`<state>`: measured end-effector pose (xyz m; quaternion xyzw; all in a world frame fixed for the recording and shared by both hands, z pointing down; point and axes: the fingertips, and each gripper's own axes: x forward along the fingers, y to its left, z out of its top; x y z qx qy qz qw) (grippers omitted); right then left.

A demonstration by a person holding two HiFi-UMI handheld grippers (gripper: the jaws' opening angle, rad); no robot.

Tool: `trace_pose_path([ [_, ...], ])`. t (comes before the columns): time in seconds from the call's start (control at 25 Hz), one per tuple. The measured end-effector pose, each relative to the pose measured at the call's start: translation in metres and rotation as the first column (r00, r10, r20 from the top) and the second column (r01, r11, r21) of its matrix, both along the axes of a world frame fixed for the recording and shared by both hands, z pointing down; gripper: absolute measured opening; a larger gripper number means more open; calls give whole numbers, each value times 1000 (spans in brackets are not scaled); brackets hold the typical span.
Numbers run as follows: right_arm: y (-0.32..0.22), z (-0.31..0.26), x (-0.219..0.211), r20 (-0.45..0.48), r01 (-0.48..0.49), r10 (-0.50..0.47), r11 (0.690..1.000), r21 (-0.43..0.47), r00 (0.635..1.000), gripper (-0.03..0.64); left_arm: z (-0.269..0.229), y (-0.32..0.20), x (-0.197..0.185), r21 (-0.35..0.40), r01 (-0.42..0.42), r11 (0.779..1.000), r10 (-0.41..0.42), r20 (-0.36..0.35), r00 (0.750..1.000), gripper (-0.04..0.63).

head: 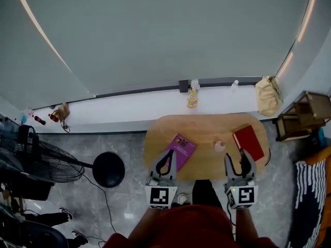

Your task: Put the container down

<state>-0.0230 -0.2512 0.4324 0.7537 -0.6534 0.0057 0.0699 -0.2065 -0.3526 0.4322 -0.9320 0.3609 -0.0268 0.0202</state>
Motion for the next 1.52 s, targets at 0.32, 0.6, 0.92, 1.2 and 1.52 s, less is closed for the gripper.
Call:
trace_pose_path([
  [0.32,13,-36,-10,-43,-12,16,996,88,999,218,-33,12,-12,144,-7,990,8,-11,1000,6],
  [0.6,21,-37,-10,-48,-23,28,994,102,998,210,-36,20,-12,174,-22,984,22,3,1000,6],
  [0.92,21,-39,-13,-46,-34,39,994,108,998,141,-39,21,-14,135,-2,991,9,-52,999,6],
  [1.2,21,-37,-11,-58,-58,64,994,91,996,-3,-40,26,-11,177,-33,984,31,13,999,6],
  [1.52,20,-37,-10,-54,-61,65,995,83,996,-3,-40,24,-13,126,-20,992,24,-34,999,6],
])
